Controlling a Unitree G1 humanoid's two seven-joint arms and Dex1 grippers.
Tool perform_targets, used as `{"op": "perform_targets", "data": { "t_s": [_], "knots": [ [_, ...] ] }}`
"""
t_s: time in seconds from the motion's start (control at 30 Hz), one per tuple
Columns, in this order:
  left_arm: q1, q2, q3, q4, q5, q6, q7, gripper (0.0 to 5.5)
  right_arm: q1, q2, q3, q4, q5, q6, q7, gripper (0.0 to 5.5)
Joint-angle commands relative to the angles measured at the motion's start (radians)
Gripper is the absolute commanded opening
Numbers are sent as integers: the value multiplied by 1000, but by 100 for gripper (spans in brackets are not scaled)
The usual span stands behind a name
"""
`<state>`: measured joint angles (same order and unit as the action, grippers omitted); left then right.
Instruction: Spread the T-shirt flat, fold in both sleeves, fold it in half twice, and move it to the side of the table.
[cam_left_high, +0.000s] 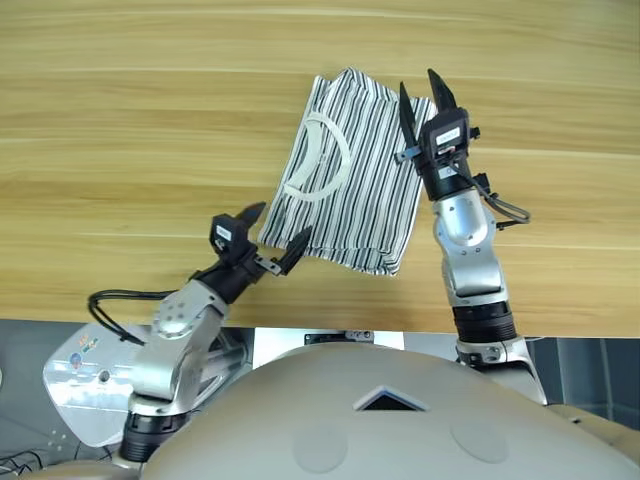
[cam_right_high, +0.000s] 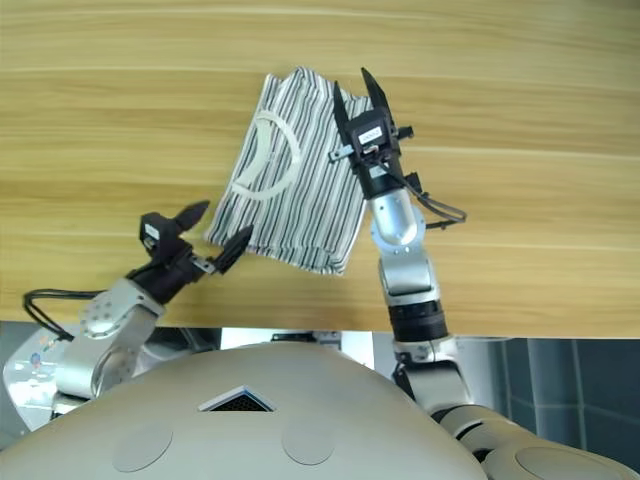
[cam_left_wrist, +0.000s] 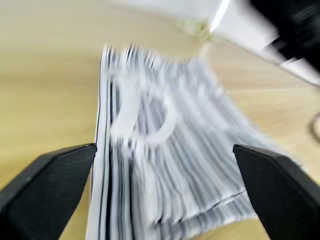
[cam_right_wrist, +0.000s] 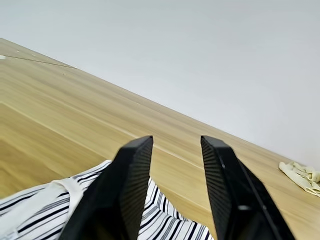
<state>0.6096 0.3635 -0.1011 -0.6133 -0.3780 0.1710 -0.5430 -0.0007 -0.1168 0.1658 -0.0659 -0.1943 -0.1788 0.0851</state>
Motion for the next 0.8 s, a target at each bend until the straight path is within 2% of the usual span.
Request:
{"op": "perform_targets", "data": {
  "t_s": [0.03,0.17,0.23,0.3,0.37,0.47,0.57,0.63,0.73,0.8],
  "knots": [
    [155,117,-33,-153,-8,-300,-251,506,-16,-35,5,9,-13,-22,24,177],
    [135,125,-131,-119,-41,-340,-318,506,-34,-53,-3,-5,-17,-33,32,177],
    [10,90,-77,-21,18,-296,-211,506,-29,-75,-2,-3,-45,-15,35,177],
    [-205,53,-2,189,172,-259,-40,506,-1,-136,46,70,-162,-11,26,177],
    [-360,23,21,364,250,-238,56,506,55,-192,93,172,-255,-20,11,177],
    [-457,-3,34,481,274,-259,92,506,173,-278,101,179,-267,-60,51,177],
    [-506,-23,93,524,219,-249,107,506,257,-345,96,164,-247,-94,91,177],
    [-535,-33,131,538,176,-236,108,506,300,-367,136,172,-257,-117,121,177],
    [-577,-20,160,593,150,-219,85,506,294,-381,179,233,-293,-136,123,177],
    [-583,6,153,641,173,-228,59,506,233,-381,142,271,-303,-115,71,177]
  ]
}}
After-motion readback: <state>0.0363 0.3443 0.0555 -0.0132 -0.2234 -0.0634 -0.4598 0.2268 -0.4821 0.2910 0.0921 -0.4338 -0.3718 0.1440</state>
